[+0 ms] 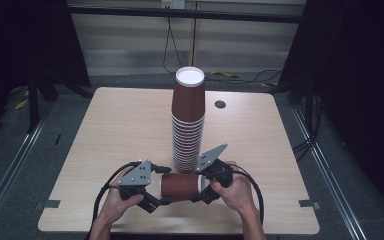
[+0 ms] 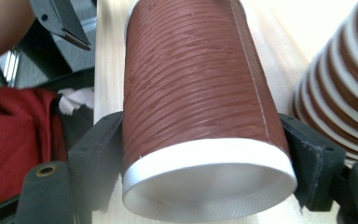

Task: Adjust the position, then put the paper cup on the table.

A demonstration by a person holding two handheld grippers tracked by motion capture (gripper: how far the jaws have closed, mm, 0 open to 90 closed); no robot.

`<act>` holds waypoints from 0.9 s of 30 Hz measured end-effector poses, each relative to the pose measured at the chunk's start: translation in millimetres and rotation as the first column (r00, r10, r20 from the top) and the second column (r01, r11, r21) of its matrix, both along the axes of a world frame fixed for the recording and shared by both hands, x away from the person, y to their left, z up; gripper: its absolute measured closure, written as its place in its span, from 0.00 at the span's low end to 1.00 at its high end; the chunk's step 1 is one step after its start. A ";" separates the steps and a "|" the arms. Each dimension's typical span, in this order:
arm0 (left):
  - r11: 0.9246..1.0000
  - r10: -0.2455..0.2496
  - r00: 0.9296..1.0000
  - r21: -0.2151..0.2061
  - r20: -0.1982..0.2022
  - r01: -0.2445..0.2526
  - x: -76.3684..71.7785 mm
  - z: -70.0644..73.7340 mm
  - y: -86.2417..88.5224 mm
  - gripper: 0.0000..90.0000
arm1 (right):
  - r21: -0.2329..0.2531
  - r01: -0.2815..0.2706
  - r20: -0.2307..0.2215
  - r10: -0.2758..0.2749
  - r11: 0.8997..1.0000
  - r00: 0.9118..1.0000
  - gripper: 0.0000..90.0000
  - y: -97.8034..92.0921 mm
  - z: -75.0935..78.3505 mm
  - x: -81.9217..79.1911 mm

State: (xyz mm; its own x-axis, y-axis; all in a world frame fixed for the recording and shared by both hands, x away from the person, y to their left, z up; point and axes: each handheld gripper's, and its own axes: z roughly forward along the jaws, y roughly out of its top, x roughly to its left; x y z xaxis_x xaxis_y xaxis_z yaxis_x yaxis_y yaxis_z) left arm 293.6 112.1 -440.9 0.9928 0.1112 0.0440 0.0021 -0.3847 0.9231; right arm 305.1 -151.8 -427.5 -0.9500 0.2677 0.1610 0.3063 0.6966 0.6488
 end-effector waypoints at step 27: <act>0.984 0.145 0.987 -0.090 -0.076 -0.151 -6.1 -18.6 21.4 0.17 | 0.272 0.152 0.013 -0.162 0.950 0.987 0.25 -32.0 -22.2 -10.4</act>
